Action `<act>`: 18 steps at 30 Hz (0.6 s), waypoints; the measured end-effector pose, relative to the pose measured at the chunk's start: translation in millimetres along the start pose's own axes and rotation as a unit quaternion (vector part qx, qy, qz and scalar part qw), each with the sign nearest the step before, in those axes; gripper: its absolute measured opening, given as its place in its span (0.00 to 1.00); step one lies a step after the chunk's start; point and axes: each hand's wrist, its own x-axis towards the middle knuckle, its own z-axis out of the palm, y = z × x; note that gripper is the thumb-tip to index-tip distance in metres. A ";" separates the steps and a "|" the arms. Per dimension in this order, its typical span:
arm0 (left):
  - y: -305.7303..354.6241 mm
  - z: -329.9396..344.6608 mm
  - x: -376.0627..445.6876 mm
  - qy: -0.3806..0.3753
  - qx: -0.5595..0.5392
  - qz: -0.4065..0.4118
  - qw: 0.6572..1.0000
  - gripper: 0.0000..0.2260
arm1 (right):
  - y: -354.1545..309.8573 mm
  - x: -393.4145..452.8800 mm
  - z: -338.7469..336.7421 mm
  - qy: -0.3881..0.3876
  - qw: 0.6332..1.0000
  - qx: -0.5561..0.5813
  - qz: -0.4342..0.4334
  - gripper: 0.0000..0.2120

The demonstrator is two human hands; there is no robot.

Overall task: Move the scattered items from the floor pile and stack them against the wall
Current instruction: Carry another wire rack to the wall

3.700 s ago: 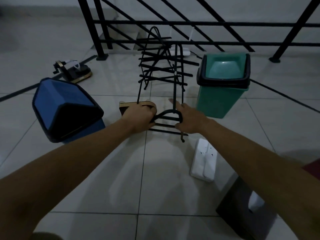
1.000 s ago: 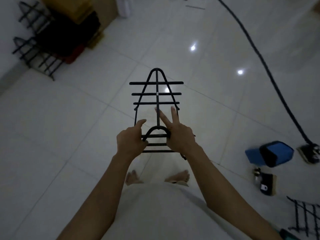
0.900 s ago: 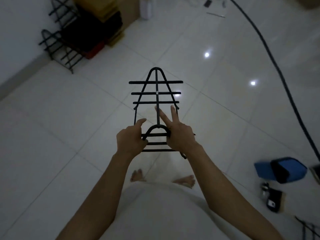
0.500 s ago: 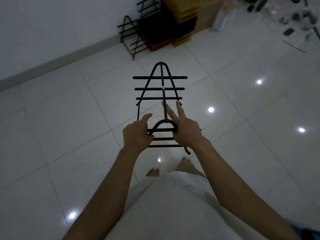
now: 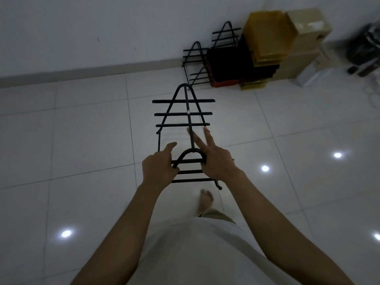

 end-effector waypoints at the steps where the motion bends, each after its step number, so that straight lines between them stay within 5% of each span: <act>1: 10.3 -0.7 10.5 0.006 -0.003 -0.007 1.000 0.33 | 11.9 10.2 -9.3 0.001 1.000 -0.002 -0.012 0.50; 9: 60.8 -8.5 94.7 0.038 0.018 -0.052 0.998 0.29 | 79.7 90.7 -61.8 -0.005 0.997 -0.015 -0.078 0.50; 18: 36.1 -32.1 210.6 0.025 0.027 -0.102 0.994 0.26 | 94.5 225.2 -79.9 -0.026 0.993 0.002 -0.115 0.49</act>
